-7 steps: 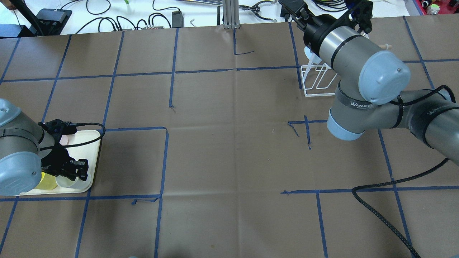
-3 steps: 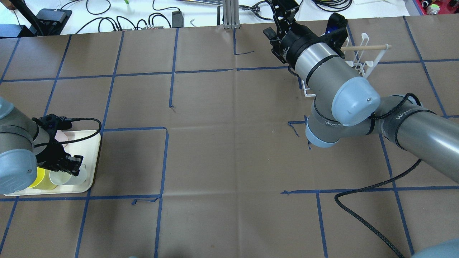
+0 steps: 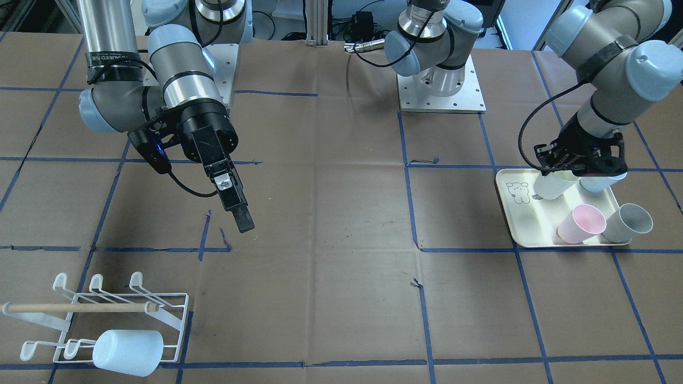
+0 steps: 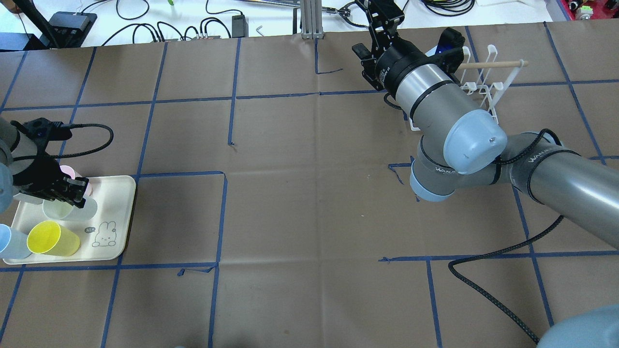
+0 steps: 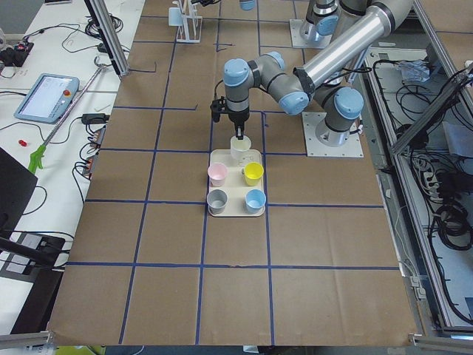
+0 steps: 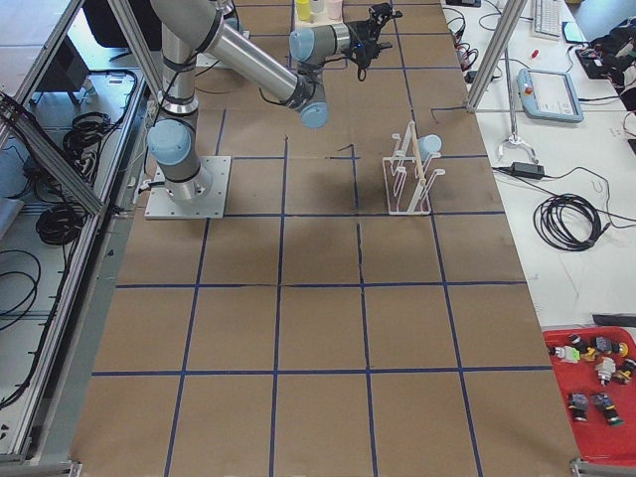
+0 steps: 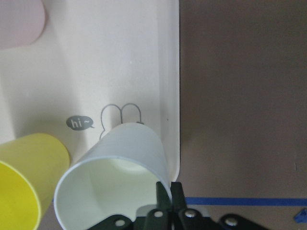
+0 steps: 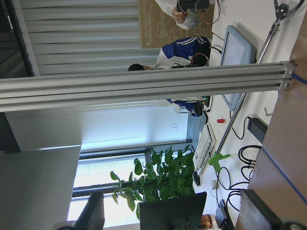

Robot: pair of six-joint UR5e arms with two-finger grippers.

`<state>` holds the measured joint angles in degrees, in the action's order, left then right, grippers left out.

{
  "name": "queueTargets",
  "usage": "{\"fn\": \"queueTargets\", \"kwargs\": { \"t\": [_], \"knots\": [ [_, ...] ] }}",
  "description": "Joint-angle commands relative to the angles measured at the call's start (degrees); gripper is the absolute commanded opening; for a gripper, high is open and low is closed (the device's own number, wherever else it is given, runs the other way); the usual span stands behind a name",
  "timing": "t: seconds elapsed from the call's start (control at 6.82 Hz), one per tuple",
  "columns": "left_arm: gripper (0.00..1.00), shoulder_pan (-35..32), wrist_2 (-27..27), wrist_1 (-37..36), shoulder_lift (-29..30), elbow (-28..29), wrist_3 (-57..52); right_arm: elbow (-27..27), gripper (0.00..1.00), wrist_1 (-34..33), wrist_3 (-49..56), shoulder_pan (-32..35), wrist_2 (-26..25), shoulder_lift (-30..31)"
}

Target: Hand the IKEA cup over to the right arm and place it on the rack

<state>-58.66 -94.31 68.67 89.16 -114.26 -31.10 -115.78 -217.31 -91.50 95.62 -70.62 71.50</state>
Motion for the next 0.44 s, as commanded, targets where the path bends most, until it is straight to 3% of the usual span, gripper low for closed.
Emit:
{"fn": "queueTargets", "kwargs": {
  "t": [0.0, 0.29],
  "knots": [
    [0.0, -0.14, 3.14, 4.88, 1.01, 7.87, -0.01, -0.14, 1.0, 0.22, -0.08, -0.08, -0.05, -0.13],
    [0.0, -1.27, 3.52, 7.7, 6.0, 16.74, -0.63, -0.14, 1.0, 0.22, -0.08, -0.08, 0.04, 0.13]
  ]
}}
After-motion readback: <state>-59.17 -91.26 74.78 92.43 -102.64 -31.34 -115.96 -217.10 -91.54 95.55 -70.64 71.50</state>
